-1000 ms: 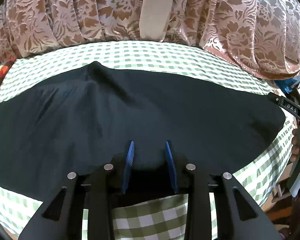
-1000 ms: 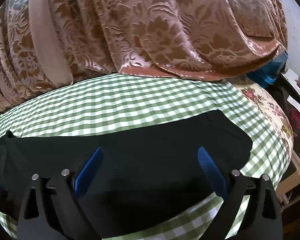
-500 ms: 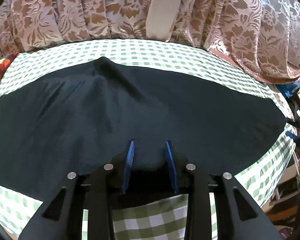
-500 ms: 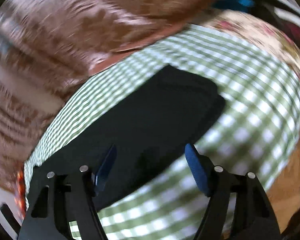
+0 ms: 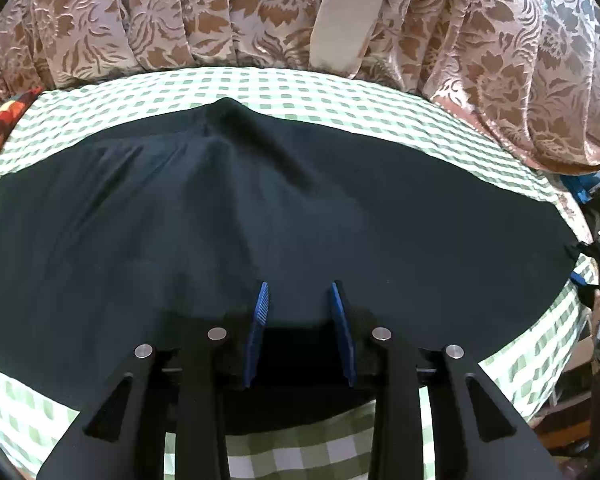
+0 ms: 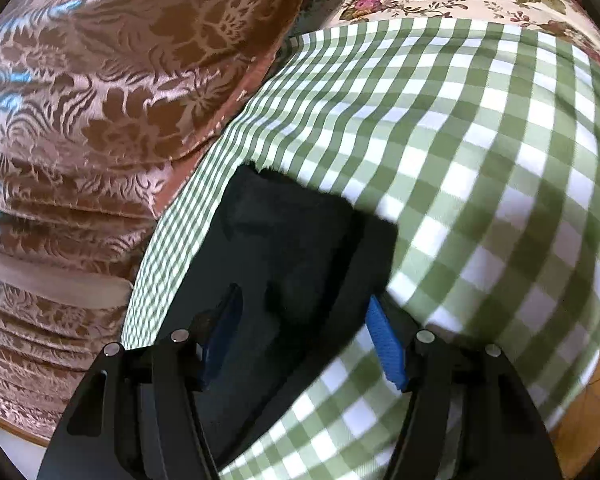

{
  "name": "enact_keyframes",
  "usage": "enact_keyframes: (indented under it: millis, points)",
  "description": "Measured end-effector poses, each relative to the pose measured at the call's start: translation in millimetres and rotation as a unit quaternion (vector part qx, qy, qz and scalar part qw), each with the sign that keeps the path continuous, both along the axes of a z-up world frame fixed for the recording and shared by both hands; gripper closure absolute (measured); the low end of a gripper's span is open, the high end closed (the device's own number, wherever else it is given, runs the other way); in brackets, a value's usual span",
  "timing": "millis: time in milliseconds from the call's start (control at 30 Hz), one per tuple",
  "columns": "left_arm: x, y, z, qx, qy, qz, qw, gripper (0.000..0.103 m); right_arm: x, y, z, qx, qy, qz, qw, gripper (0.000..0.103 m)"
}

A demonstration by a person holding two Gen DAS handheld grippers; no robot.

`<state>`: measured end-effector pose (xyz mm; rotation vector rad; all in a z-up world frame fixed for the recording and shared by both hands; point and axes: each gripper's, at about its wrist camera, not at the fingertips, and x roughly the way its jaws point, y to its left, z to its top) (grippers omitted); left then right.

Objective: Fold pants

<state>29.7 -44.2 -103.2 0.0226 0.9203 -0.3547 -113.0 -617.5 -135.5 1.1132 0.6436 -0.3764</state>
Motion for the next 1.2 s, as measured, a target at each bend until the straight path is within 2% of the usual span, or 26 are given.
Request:
enact_keyframes:
  millis: [67, 133, 233, 300, 367, 433, 567, 700, 800, 933, 1067, 1200]
  points:
    - [1.5, 0.5, -2.1, 0.002, 0.002, 0.001, 1.0, 0.072, -1.9, -7.5, -6.3, 0.008, 0.005, -0.004, 1.0, 0.083]
    - [2.3, 2.9, -1.5, -0.001, 0.002, 0.002, 1.0, 0.072, -4.5, -8.9, -3.6, 0.006, -0.001, -0.003, 1.0, 0.088]
    - [3.0, 6.1, -1.5, 0.001, 0.002, 0.009, 1.0, 0.072, -8.1, -6.3, 3.8, -0.005, -0.01, -0.006, 1.0, 0.088]
    - [3.2, 8.1, -2.7, -0.006, 0.005, 0.01, 0.9999, 0.072, -4.5, -3.0, 4.6, -0.023, 0.008, 0.0, 1.0, 0.089]
    - [3.4, 8.2, -2.6, -0.007, 0.006, 0.011, 0.9999, 0.072, 4.2, 8.5, 17.5, -0.079, 0.031, 0.021, 0.996, 0.089]
    - [4.8, 10.5, -1.5, -0.019, 0.01, 0.012, 0.9997, 0.072, 9.8, 17.3, 30.2, -0.115, 0.032, 0.04, 0.992, 0.089]
    - [8.5, 17.0, -1.2, -0.047, 0.024, 0.021, 0.9984, 0.072, 19.4, 32.6, 49.4, -0.129, -0.004, 0.083, 0.988, 0.089]
    - [8.8, 15.0, 0.9, -0.048, 0.025, 0.016, 0.9984, 0.072, 40.8, 63.9, 62.3, -0.119, -0.041, 0.14, 0.982, 0.089]
    - [10.3, 15.7, 2.3, -0.059, 0.03, 0.015, 0.9977, 0.072, 62.2, 104.6, 75.6, -0.124, -0.057, 0.201, 0.97, 0.089]
    - [11.6, 21.2, 7.5, -0.087, 0.035, 0.014, 0.9955, 0.072, 87.2, 167.3, 95.7, -0.132, -0.084, 0.286, 0.945, 0.089]
    - [13.8, 26.2, 9.7, -0.119, 0.047, 0.012, 0.9918, 0.072, 104.3, 233.2, 109.7, -0.136, -0.105, 0.372, 0.912, 0.089]
    - [15.9, 32.9, 11.6, -0.164, 0.062, 0.009, 0.9845, 0.072, 117.9, 307.5, 104.0, -0.132, -0.101, 0.463, 0.87, 0.09]
